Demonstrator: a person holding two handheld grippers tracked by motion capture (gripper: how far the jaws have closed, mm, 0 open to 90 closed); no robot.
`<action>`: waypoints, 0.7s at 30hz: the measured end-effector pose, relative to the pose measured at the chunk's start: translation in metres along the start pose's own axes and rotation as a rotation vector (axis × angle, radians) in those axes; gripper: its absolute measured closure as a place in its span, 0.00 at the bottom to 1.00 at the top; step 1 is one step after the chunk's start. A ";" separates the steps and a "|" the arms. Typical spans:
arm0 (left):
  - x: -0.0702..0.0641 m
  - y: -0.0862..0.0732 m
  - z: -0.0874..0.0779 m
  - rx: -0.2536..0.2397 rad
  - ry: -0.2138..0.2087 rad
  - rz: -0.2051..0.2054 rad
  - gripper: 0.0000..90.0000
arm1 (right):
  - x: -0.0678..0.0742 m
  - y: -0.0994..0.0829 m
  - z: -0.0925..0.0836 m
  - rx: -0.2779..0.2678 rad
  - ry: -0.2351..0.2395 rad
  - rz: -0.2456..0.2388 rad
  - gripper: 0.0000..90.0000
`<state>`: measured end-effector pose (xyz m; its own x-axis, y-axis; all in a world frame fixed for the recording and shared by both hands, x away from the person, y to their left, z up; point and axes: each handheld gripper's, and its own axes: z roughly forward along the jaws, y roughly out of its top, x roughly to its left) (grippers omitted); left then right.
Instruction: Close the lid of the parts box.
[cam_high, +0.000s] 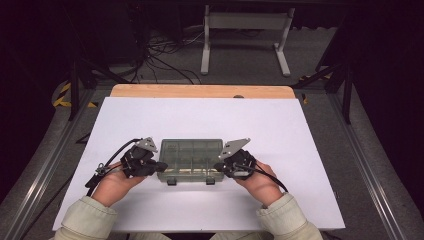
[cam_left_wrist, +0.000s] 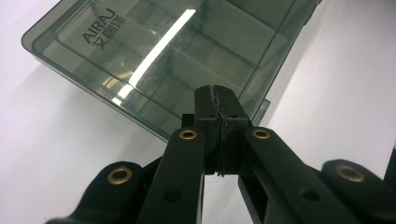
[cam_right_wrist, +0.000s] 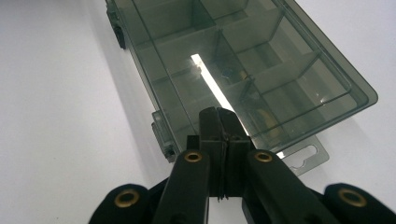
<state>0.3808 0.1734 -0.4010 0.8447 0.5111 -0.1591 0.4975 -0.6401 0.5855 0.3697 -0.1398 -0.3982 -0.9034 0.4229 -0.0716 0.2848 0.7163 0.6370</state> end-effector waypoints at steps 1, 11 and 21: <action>0.000 0.000 0.000 0.000 0.000 0.000 0.99 | 0.000 0.000 0.000 0.000 0.000 -0.001 1.00; 0.001 -0.004 0.000 -0.023 -0.007 -0.006 0.99 | -0.001 -0.002 0.000 -0.013 0.006 0.003 1.00; 0.001 -0.005 0.005 -0.010 -0.021 -0.009 1.00 | 0.002 -0.004 0.004 0.002 -0.004 -0.025 1.00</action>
<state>0.3800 0.1741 -0.4075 0.8442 0.5047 -0.1805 0.5030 -0.6298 0.5919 0.3686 -0.1394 -0.4036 -0.9089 0.4070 -0.0910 0.2624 0.7277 0.6337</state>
